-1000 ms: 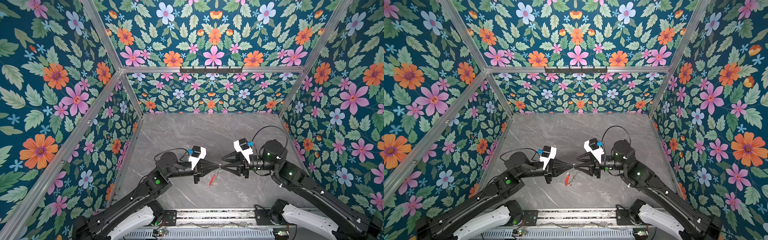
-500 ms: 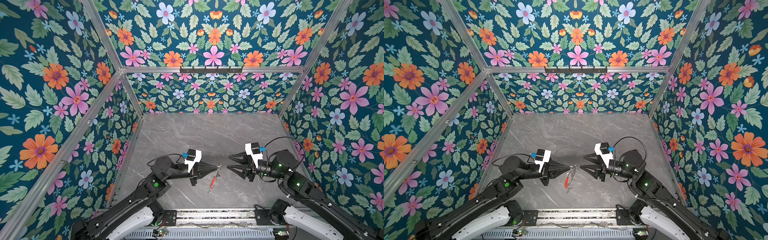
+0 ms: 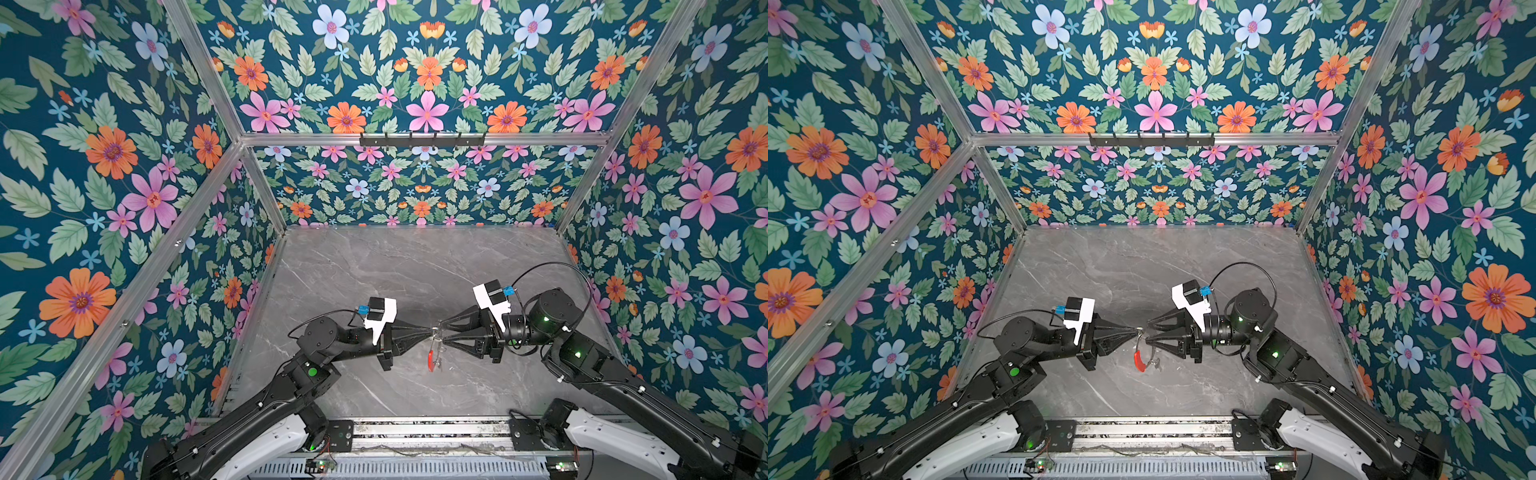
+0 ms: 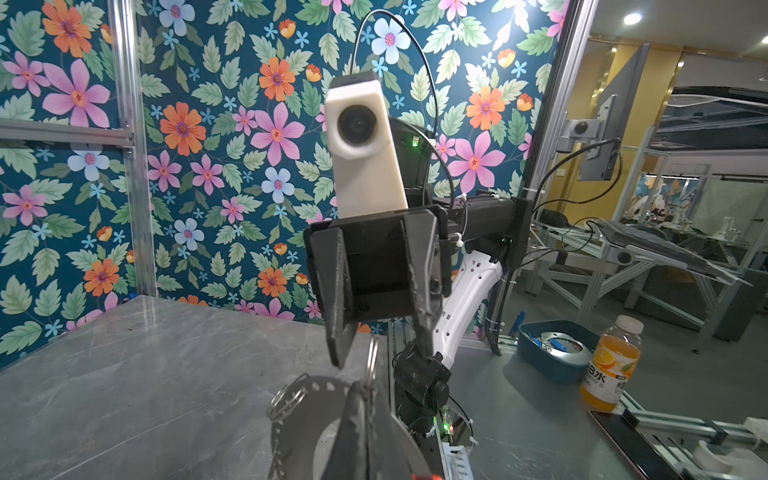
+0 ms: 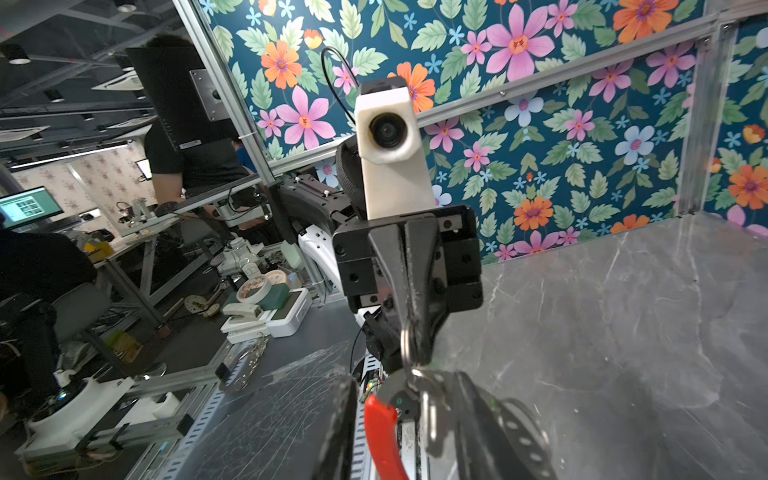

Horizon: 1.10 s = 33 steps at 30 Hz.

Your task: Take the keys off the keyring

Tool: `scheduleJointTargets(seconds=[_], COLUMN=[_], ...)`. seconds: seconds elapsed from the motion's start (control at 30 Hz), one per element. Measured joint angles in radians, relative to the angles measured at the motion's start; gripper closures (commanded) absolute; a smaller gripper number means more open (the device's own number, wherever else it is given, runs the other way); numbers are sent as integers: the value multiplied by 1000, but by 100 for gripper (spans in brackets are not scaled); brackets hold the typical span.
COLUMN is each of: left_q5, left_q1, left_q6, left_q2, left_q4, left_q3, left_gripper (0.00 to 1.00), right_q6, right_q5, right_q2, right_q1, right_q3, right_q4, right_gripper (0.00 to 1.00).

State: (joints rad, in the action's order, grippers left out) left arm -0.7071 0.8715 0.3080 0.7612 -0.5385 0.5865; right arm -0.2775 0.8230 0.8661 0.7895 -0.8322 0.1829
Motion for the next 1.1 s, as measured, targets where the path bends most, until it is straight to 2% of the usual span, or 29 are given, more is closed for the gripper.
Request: scheduleJointTargets(seconds=[0.27, 0.33, 0.4, 0.5, 0.53, 0.6, 0.7, 0.77, 0.87, 1.1], left_q5=[31, 31, 29, 25, 27, 33, 63, 82, 79, 34], left_q1=[1, 1, 1, 1, 1, 1, 0, -1, 1, 1], left_q6=[7, 8, 12, 33, 33, 29, -2, -28, -84, -157], left_q2=[-6, -7, -7, -7, -8, -16, -51, -74, -77, 32], left_q4=[-32, -40, -50, -56, -51, -11, 85, 153, 288, 498], left_q3=[-9, -12, -14, -14, -11, 7, 38, 59, 118, 233], left_gripper=[100, 100, 100, 100, 98, 72, 53, 48, 47, 45], right_q6=[3, 11, 18, 30, 32, 47, 63, 87, 138, 258], right_q5=[-24, -29, -38, -55, -61, -77, -83, -98, -116, -143], right_q2=[42, 53, 63, 65, 63, 60, 61, 74, 116, 216], right_q1=[29, 34, 38, 38, 39, 39, 33, 21, 15, 14], right_q3=[-34, -42, -50, -56, -63, -88, -148, -199, -298, -488], right_q4=[3, 3, 2, -4, -17, -69, -188, -275, -463, -827], right_gripper=[79, 87, 99, 100, 100, 100, 100, 100, 100, 100])
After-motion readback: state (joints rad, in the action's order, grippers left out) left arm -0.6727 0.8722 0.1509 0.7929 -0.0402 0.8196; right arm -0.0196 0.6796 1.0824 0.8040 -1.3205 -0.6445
